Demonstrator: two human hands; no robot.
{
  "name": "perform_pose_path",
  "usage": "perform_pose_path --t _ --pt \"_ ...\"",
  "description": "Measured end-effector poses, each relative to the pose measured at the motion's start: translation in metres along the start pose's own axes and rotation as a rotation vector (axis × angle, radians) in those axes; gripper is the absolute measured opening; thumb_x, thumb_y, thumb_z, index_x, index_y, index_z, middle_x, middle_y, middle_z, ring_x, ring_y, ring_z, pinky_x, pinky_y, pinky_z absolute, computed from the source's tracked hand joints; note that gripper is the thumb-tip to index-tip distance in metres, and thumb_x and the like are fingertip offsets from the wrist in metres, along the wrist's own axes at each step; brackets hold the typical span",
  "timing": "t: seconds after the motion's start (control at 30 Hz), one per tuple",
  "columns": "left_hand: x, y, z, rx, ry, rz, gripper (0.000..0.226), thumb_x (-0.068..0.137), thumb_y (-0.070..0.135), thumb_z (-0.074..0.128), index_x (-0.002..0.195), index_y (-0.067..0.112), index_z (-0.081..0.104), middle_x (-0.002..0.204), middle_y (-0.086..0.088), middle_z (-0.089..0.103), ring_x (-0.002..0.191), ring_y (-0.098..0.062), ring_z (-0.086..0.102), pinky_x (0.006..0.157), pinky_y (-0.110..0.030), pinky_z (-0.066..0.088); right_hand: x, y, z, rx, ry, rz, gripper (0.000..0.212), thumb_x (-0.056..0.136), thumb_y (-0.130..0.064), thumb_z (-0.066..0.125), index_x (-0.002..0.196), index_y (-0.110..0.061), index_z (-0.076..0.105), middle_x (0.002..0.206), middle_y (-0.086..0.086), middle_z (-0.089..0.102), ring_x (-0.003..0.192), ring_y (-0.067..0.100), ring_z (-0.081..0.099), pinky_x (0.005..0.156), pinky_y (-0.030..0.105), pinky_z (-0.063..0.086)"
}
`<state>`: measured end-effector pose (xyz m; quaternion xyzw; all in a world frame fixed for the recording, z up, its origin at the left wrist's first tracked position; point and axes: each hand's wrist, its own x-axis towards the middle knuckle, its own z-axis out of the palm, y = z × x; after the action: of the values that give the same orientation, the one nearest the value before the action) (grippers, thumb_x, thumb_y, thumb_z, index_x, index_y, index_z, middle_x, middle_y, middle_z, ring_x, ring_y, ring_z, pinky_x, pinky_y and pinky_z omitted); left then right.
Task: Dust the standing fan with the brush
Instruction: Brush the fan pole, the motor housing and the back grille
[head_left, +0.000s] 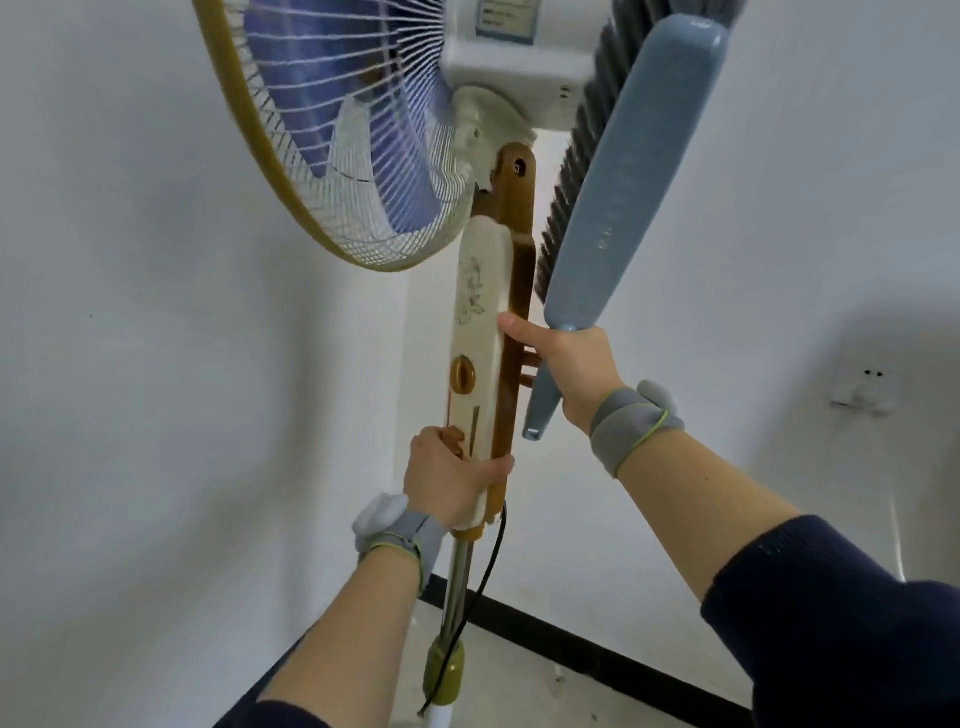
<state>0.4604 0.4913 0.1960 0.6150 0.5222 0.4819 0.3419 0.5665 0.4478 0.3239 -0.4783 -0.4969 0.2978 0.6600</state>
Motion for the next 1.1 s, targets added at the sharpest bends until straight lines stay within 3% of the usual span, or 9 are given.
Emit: perform_pose_path --t 0.1,0.2,0.27,0.37,0.5,0.6,0.73,0.93,1.1 --pt "0.002 0.011 0.019 0.130 0.280 -0.102 0.076 0.057 0.047 0.081 0.112 0.010 0.043 0.105 -0.004 0.047 0.100 -0.026 0.055 0.082 -0.035 0.045 0.006 0.001 -0.004 -0.023 0.026 0.003 0.047 0.062 -0.027 0.088 0.096 -0.018 0.057 0.101 0.007 0.069 0.086 0.025 0.070 0.078 0.047 0.058" --pt "0.006 0.012 0.029 0.146 0.372 -0.148 0.080 0.053 0.049 0.079 0.111 0.010 0.040 0.099 -0.003 0.041 0.097 -0.027 0.052 0.073 -0.034 0.038 0.012 0.000 0.002 -0.020 0.031 0.006 0.043 0.060 -0.029 0.088 0.089 -0.019 0.058 0.092 0.003 0.070 0.087 0.024 0.070 0.078 0.046 0.058" --pt "0.004 0.009 0.026 0.113 0.414 -0.130 0.082 0.049 0.050 0.080 0.109 0.009 0.041 0.099 -0.004 0.045 0.093 -0.027 0.053 0.073 -0.035 0.042 0.016 0.002 0.007 0.041 0.060 0.052 0.055 0.051 -0.032 0.090 0.095 -0.015 0.061 0.094 0.006 0.072 0.087 0.027 0.071 0.081 0.051 0.056" --pt "-0.004 -0.005 0.009 0.072 0.251 -0.024 0.079 0.056 0.050 0.082 0.107 0.012 0.036 0.098 0.001 0.047 0.085 -0.021 0.055 0.072 -0.034 0.045 0.019 0.006 0.006 0.126 0.025 0.095 0.078 0.044 -0.033 0.091 0.111 -0.011 0.059 0.107 0.009 0.071 0.093 0.026 0.070 0.080 0.051 0.056" --pt "-0.003 -0.032 -0.008 -0.127 -0.078 0.036 0.084 0.056 0.050 0.083 0.110 0.019 0.027 0.100 0.004 0.056 0.086 -0.018 0.063 0.074 -0.041 0.059 0.025 0.010 -0.005 0.175 -0.032 0.122 0.084 0.049 -0.030 0.093 0.120 -0.005 0.055 0.112 0.010 0.069 0.095 0.025 0.070 0.078 0.045 0.058" --pt "-0.005 -0.033 -0.003 -0.107 -0.007 0.041 0.084 0.055 0.050 0.083 0.109 0.019 0.027 0.093 0.007 0.055 0.083 -0.018 0.063 0.073 -0.041 0.059 0.027 0.013 -0.008 0.198 -0.066 0.134 0.071 0.061 -0.024 0.088 0.120 -0.002 0.055 0.106 0.011 0.072 0.093 0.025 0.071 0.080 0.044 0.057" --pt "-0.009 -0.027 0.008 -0.037 0.140 0.075 0.081 0.067 0.045 0.082 0.118 0.022 0.023 0.085 0.012 0.049 0.070 -0.006 0.053 0.056 -0.019 0.041 0.023 0.017 -0.009 0.191 -0.055 0.162 0.050 0.071 -0.028 0.082 0.108 -0.008 0.056 0.099 0.011 0.073 0.092 0.027 0.070 0.085 0.044 0.054" --pt "-0.014 -0.024 0.019 -0.054 0.182 0.016 0.078 0.069 0.046 0.081 0.110 0.035 0.016 0.105 -0.002 0.045 0.087 -0.020 0.058 0.072 -0.030 0.057 0.025 0.019 -0.013 0.164 -0.068 0.216 0.056 0.069 -0.038 0.082 0.109 -0.008 0.057 0.082 0.004 0.073 0.081 0.024 0.069 0.072 0.036 0.050" --pt "-0.021 -0.022 0.025 0.005 0.205 0.031 0.080 0.068 0.042 0.082 0.120 0.025 0.023 0.110 -0.007 0.053 0.090 -0.022 0.060 0.078 -0.035 0.057 0.021 0.013 -0.029 0.104 -0.141 0.299 0.043 0.071 -0.048 0.077 0.079 -0.014 0.050 0.052 -0.005 0.054 0.069 0.020 0.064 0.060 0.033 0.043"
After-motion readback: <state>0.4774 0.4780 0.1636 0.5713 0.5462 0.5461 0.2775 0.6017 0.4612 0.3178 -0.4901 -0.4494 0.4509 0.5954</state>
